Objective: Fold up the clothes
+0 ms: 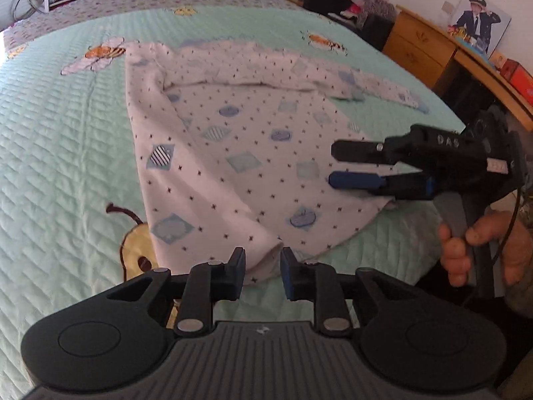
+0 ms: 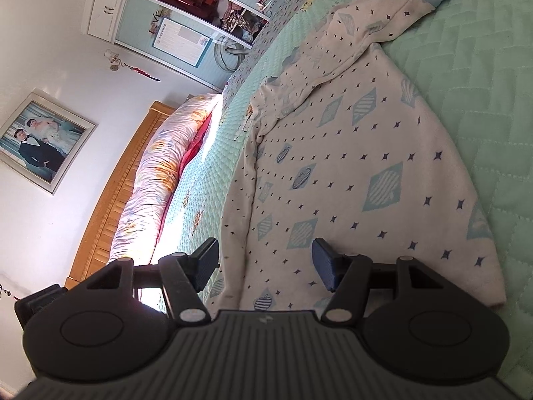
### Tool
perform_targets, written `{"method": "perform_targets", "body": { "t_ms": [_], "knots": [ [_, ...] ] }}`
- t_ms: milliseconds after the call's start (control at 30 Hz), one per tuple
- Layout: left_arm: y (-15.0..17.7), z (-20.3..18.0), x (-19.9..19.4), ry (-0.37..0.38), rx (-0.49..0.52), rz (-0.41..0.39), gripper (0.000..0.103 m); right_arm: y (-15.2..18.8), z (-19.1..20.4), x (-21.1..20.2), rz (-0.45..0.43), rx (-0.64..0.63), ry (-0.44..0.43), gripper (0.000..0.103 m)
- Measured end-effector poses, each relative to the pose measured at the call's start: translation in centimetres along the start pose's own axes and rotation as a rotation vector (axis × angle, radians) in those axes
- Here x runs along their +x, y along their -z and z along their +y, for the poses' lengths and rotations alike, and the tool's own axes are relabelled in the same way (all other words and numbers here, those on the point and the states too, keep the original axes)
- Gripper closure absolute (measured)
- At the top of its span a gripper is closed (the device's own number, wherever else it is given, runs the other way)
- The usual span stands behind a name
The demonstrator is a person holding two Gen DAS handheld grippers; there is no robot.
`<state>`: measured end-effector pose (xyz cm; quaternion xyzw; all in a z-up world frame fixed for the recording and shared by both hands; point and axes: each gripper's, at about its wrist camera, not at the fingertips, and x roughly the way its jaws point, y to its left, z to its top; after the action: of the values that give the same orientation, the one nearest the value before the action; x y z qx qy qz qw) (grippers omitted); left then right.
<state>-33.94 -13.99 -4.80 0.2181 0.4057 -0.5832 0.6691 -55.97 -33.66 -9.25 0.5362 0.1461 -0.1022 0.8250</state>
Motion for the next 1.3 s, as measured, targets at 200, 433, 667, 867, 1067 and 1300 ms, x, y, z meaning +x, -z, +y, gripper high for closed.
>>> {"method": "perform_targets", "body": {
  "t_ms": [200, 433, 667, 867, 1067, 1300],
  "knots": [
    [0.3, 2.2, -2.6, 0.076, -0.16, -0.072, 0.065, 0.0, 0.1, -0.3, 0.026, 0.02, -0.041, 0.039],
    [-1.0, 4.6, -2.1, -0.029, -0.277, -0.15, 0.062, 0.0, 1.5, 2.1, 0.153, 0.12, -0.129, 0.037],
    [-0.9, 6.4, -1.9, -0.076, -0.355, -0.208, 0.062, 1.3, 5.1, 5.2, 0.325, -0.012, -0.04, 0.037],
    [-1.4, 6.1, -0.4, -0.039, -0.28, -0.164, 0.057, 3.1, 8.1, 6.1, 0.379, -0.244, 0.099, 0.054],
    [0.2, 6.4, 1.0, -0.098, -0.235, -0.088, 0.057, 3.9, 8.3, 4.2, 0.42, -0.362, 0.194, 0.083],
    [-1.0, 5.2, -0.4, -0.118, -0.178, -0.179, 0.057, -2.1, 5.9, 3.9, 0.258, -0.025, 0.024, 0.064]
  ]
}}
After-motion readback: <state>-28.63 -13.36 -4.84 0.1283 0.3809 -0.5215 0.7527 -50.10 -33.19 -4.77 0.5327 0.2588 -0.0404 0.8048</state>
